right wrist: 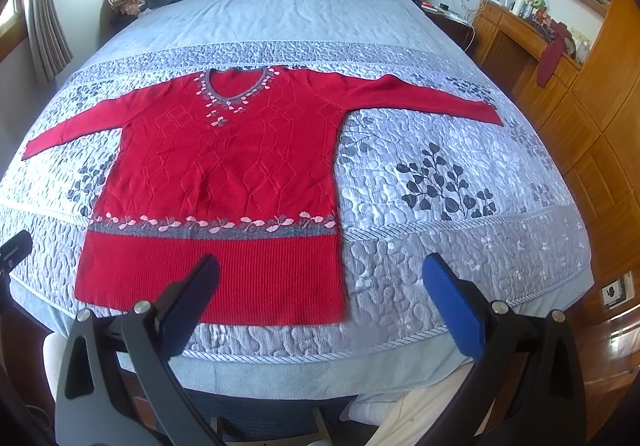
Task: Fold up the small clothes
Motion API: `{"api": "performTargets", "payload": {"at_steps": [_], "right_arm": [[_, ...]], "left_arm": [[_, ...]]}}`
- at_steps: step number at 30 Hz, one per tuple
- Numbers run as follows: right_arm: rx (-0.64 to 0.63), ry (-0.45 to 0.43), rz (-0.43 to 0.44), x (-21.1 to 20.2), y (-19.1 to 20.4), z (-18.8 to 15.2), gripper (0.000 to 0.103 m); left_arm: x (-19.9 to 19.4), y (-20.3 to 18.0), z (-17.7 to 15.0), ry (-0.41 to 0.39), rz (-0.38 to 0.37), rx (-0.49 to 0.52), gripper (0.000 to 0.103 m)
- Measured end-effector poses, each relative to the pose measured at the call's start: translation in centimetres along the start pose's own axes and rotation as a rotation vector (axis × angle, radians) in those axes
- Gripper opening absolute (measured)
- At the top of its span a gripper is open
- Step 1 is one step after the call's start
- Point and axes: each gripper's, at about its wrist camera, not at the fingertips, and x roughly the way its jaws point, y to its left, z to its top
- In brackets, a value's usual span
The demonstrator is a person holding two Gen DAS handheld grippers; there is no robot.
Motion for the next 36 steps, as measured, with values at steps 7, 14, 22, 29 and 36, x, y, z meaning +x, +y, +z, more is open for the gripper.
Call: {"api": "performTargets", "payload": {"at_steps": [7,14,22,29,36], "right_arm": [[0.001,0.002,0.001,0.2,-0.1,0.0,0.101],[0.004,0.008,0.002,0.6,-0.3,0.2,0.101],[0.001,0.012,0.005,0.8,-0.3,0.1,0.101],[-0.001,0.021,0.004,1.1,-0.2,0.1,0.101],[-0.003,0.029,0.006,1.5,0.0,0.2,0.101]], "left_arm": [[0.5,-0.1,0.3,0.007,0.007,0.002,0.099],[0.6,-0.2,0.3,0.01,0.012,0.004,0.099],[1.0,-0.1,0.3,0.016,0.013,0.003,0.099],[1.4,-0.1,0.2,0.022,0.012,0.005,0.099],[1.7,-0.1,0.3,0.028,0.012,0.003,0.099]]}}
